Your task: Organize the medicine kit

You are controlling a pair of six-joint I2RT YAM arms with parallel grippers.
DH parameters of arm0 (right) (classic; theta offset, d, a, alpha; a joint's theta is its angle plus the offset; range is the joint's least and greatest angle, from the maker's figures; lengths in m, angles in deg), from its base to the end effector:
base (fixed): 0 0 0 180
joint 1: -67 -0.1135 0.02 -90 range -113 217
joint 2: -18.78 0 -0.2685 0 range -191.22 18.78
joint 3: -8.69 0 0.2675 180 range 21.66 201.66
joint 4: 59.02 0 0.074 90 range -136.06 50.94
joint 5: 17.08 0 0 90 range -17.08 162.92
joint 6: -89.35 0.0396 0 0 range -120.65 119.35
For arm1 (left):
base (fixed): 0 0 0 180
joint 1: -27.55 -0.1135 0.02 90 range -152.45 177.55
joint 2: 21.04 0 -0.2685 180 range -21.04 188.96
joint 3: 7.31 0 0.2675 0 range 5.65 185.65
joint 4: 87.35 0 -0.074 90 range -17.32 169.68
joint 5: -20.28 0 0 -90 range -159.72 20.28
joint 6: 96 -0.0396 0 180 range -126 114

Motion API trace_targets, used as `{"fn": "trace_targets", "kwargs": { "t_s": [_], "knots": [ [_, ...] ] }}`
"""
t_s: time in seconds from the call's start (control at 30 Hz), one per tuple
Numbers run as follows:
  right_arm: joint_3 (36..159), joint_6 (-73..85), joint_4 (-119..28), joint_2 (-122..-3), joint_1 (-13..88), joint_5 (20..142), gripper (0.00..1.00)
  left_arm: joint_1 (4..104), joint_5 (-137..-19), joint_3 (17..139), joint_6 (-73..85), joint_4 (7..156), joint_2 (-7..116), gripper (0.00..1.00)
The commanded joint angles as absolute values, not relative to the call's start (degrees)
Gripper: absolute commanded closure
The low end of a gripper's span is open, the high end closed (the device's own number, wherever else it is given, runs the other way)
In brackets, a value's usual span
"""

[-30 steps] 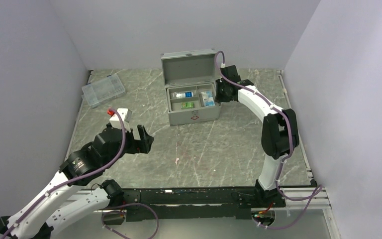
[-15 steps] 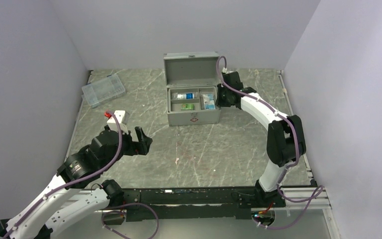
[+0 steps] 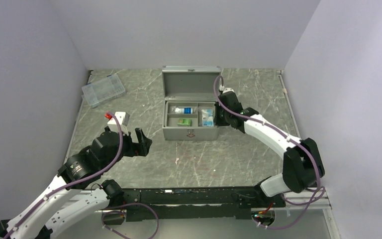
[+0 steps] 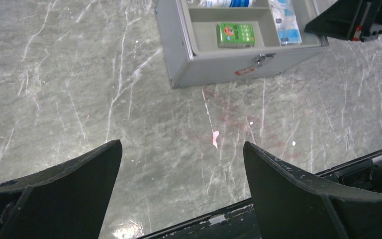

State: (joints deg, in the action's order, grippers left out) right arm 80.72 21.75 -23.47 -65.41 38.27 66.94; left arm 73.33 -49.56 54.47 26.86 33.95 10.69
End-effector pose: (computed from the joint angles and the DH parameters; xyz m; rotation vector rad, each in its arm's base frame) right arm 0.2919 0.1553 0.2404 -0.0847 2.4163 0.2896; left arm 0.0940 -0.0770 0.3354 0.0159 2.0737 -0.4915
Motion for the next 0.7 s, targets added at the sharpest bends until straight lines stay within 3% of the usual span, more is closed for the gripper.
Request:
{"fn": "trace_targets", "kwargs": {
  "t_s": [0.0, 0.27, 0.37, 0.53, 0.67],
  "knots": [
    [75.59, 23.30, -22.28, -59.57, 34.58, 68.27, 0.97, 73.07, -50.31, 53.86, 27.73, 35.11, 10.89, 0.01],
    [70.25, 27.78, -23.92, -55.89, 31.20, 67.84, 0.95, 73.02, -50.42, 52.76, 27.82, 35.47, 11.01, 0.01],
    [70.06, 28.61, -24.35, -54.67, 30.96, 67.07, 0.90, 73.07, -50.31, 52.67, 27.89, 35.40, 10.98, 0.01],
    [72.75, 28.41, -22.57, -53.71, 30.90, 64.71, 0.77, 72.95, -49.88, 53.44, 27.54, 34.51, 10.96, 0.01],
    [76.34, 27.74, -20.66, -52.42, 30.97, 62.46, 0.58, 72.97, -49.81, 54.31, 27.39, 33.73, 10.81, 0.01]
  ]
}}
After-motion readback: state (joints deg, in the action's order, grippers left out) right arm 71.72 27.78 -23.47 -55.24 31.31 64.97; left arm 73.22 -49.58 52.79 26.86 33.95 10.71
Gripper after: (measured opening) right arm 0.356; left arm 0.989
